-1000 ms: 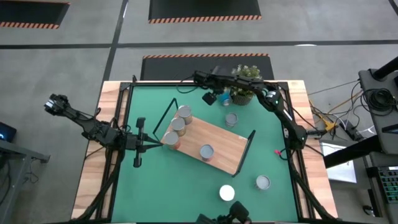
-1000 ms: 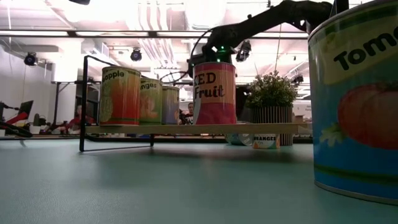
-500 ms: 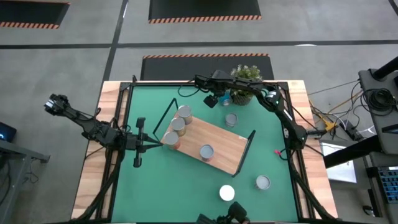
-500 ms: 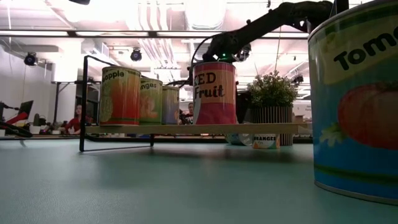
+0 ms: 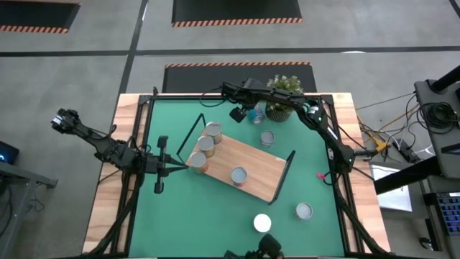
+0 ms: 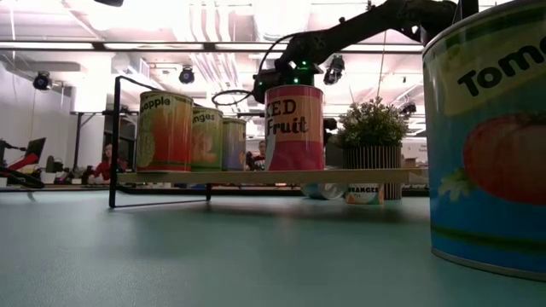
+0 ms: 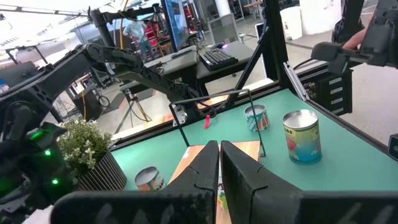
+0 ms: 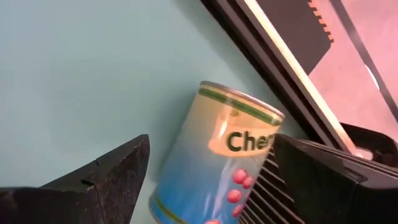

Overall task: Pick and place cans onto a shelf
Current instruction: Put the canned cherries on the shelf

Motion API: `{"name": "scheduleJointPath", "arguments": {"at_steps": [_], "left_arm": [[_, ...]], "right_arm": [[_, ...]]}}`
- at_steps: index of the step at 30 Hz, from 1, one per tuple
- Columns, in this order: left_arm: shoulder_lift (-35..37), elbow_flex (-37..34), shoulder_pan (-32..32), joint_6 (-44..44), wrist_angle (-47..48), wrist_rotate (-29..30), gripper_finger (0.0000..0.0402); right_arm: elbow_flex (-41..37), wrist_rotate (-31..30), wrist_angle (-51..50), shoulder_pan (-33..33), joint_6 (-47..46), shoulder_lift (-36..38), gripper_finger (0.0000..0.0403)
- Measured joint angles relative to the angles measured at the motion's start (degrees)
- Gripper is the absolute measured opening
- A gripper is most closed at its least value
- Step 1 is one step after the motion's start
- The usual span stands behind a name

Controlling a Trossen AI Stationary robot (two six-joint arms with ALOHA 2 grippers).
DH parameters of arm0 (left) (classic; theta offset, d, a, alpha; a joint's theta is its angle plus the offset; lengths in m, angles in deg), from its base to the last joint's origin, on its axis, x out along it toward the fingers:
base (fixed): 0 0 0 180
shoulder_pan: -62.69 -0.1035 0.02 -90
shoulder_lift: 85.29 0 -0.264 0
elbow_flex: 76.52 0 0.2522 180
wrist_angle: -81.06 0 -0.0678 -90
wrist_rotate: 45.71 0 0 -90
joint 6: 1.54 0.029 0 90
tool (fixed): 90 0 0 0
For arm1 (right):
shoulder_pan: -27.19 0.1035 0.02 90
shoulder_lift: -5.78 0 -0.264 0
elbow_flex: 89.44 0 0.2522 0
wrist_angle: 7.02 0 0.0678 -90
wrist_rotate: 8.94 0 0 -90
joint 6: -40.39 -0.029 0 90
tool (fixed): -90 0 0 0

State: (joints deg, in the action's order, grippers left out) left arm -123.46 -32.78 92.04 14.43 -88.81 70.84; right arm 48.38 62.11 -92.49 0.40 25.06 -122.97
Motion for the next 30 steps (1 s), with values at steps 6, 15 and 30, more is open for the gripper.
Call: {"name": "scheduleJointPath", "arguments": {"at_steps": [6, 15, 30], "left_arm": [[0.0, 0.0, -0.01, 0.0, 0.45, 0.0, 0.0], [0.0, 0.0, -0.02, 0.0, 0.5, 0.0, 0.0], [0.02, 0.0, 0.01, 0.02, 0.71, 0.0, 0.0]], "right_arm": [[-0.31, -1.27, -0.49, -0.46, -1.57, 0.0, 0.0329], [-2.57, -5.69, -1.39, -1.78, -1.94, -2.68, 0.0329], [-2.5, 0.59, 0.28, 0.15, 2.52, -3.39, 0.0329]]}}
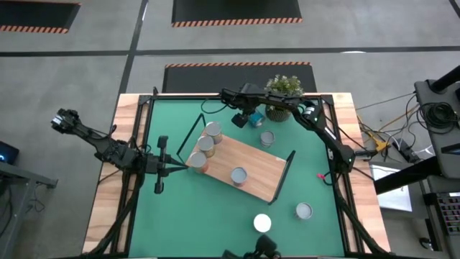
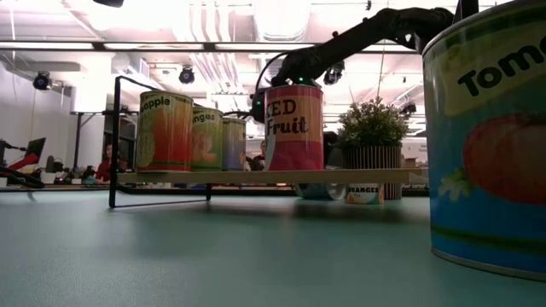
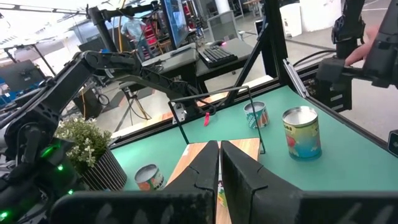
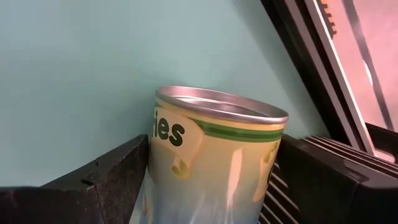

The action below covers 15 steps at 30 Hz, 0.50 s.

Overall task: Pick and place cans onto a shelf
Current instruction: Put the canned cherries on the shelf

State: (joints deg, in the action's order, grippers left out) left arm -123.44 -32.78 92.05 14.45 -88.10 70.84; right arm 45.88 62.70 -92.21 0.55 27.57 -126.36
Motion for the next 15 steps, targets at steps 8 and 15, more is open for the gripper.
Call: {"name": "scheduleJointPath", "arguments": {"at_steps": [8, 15], "left_arm": [[0.0, 0.0, -0.02, 0.0, 0.0, 0.0, 0.0], [-0.01, 0.01, -0.01, 0.0, -0.01, 0.0, 0.0]], "right_arm": [[0.07, 0.56, 1.46, 0.51, 0.89, 0.02, 0.0308], [-0.05, 1.41, 1.43, 0.55, 1.11, 1.31, 0.0286]]}}
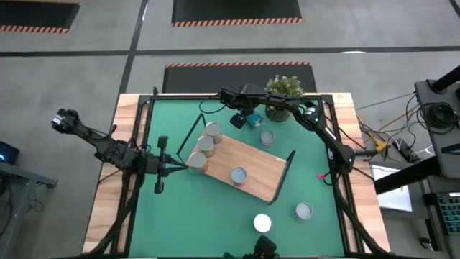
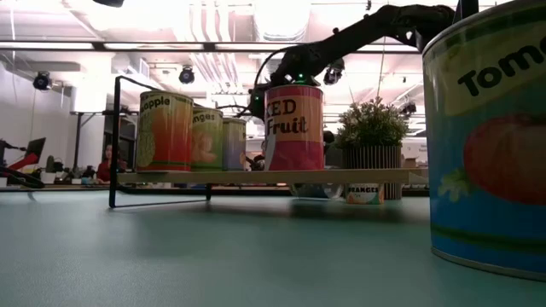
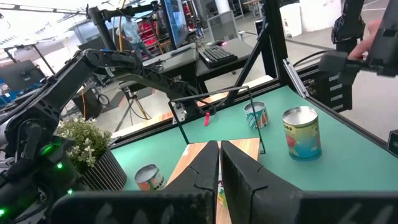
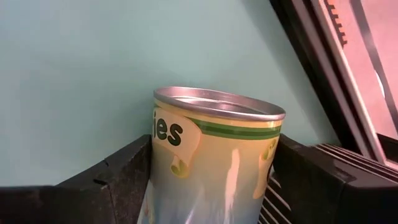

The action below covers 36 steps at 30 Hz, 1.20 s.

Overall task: Pick and place cans onto a shelf
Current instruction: Put the canned cherries on the shelf

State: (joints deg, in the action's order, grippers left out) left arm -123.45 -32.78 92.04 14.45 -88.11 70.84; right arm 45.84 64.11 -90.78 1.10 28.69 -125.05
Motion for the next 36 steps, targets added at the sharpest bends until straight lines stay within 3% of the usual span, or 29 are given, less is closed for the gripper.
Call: {"name": "scheduleJointPath", "arguments": {"at_steps": [11, 19, 23, 29, 36], "left_arm": [[0.01, -0.01, 0.01, 0.0, 0.01, 0.0, 0.0], [0.01, -0.01, -0.01, -0.63, 0.02, 0.0, 0.0], [0.01, -0.01, -0.01, -0.87, 0.01, 0.0, 0.0], [0.0, -0.01, -0.01, -0.9, -0.2, -0.02, 0.0], [-0.01, -0.01, 0.01, -1.07, -0.83, -0.04, 0.0]], "right_arm": [[-0.02, -1.29, 1.05, 2.37, 0.22, 9.48, 0.0298], [-5.23, -4.57, 11.15, 11.09, 0.79, 20.85, 0.0299], [-13.98, -7.27, 19.71, 16.77, 0.69, 28.26, 0.0299], [-33.08, -9.06, 39.21, 23.83, 0.85, 39.18, 0.0299], [-55.51, -8.93, 66.15, 26.86, 4.16, 47.25, 0.0299]]}}
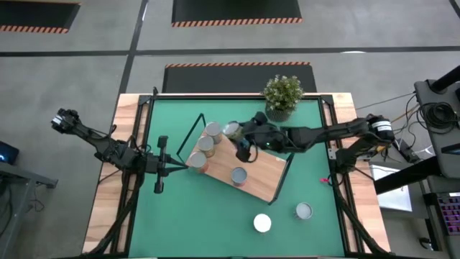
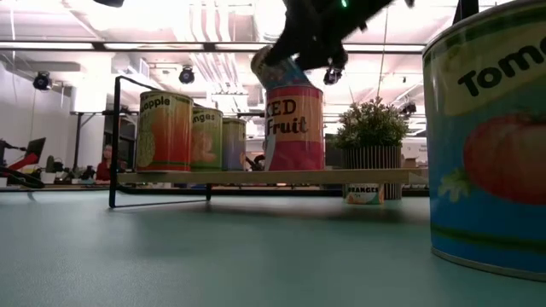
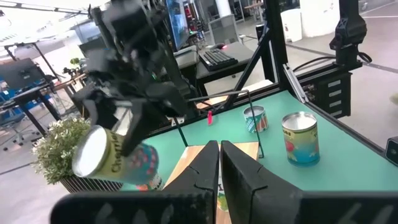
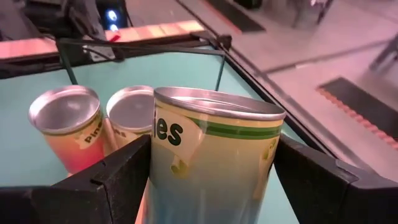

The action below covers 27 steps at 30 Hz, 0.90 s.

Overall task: Pick and place cans onto a shelf
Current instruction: Put the canned cherries on the shelf

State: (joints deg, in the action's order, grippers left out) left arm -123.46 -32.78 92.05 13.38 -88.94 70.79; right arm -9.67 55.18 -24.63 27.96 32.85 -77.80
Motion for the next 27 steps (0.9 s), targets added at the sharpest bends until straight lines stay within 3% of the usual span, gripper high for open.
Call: {"name": "scheduleJointPath", "arguments": {"at_steps": [5, 10, 18, 27], "left_arm": [[0.02, 0.0, -0.01, 0.0, -0.25, 0.0, 0.0], [0.02, 0.0, 0.0, 0.0, -0.28, -0.01, 0.0], [0.0, 0.0, -0.02, -0.06, -1.54, -0.02, 0.0], [-3.26, 0.0, -0.02, -2.39, -13.42, -0.02, 0.0]], "right_arm": [[-12.4, 1.6, 22.53, -0.02, 5.76, 1.04, 0.0299], [-20.51, 9.28, 44.85, 0.09, 11.04, -0.57, 0.0299], [-22.48, 10.91, 48.9, 0.66, 15.28, -0.84, 0.0299], [-22.46, 10.88, 55.83, 5.04, 27.56, -0.84, 0.0299]]}}
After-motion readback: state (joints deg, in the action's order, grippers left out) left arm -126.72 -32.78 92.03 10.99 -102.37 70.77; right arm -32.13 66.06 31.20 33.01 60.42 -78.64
